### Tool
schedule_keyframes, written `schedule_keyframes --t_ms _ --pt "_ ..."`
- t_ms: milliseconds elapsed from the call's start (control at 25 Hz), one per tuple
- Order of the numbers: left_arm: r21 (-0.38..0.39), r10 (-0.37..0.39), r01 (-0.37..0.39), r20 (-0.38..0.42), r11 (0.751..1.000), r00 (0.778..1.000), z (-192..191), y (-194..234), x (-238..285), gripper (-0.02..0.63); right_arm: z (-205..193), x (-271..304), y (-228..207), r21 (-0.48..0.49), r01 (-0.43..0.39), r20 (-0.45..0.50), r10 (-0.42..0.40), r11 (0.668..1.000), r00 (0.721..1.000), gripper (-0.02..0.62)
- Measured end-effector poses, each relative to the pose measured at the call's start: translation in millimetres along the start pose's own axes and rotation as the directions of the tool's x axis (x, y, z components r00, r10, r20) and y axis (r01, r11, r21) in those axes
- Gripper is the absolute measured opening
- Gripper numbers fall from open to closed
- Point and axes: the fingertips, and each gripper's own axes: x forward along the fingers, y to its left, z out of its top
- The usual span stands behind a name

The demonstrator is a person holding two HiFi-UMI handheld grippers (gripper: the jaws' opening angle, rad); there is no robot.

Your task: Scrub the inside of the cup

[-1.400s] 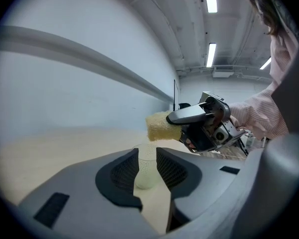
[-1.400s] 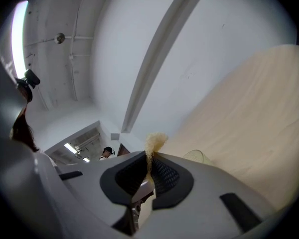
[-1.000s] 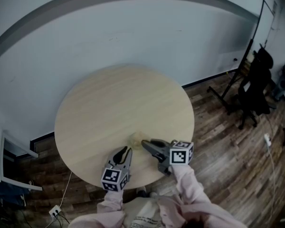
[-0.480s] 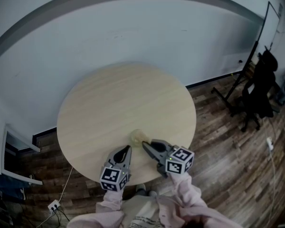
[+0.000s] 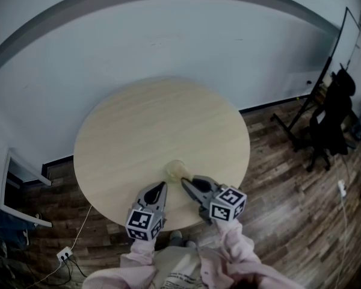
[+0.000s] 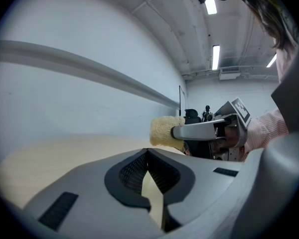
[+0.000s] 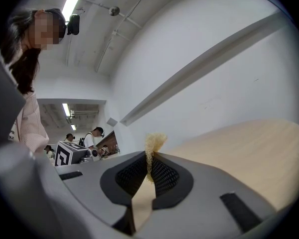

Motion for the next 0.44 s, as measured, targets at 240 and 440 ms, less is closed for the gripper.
schedule_keyframes --t_ms 240,440 --pt "-0.004 0.01 -0.01 0.009 1.0 1.0 1.1 2.9 -1.5 -0.003 -1.3 3.4 0.6 -0.001 -0.004 -0.008 0.004 1.0 1.0 0.028" --pt "-0.003 0.012 -0.012 0.013 1.0 1.0 1.6 4.8 -3.4 -0.003 -3.4 4.5 0.9 -0.003 0.001 -0.013 -0.001 1.0 1.0 0.028"
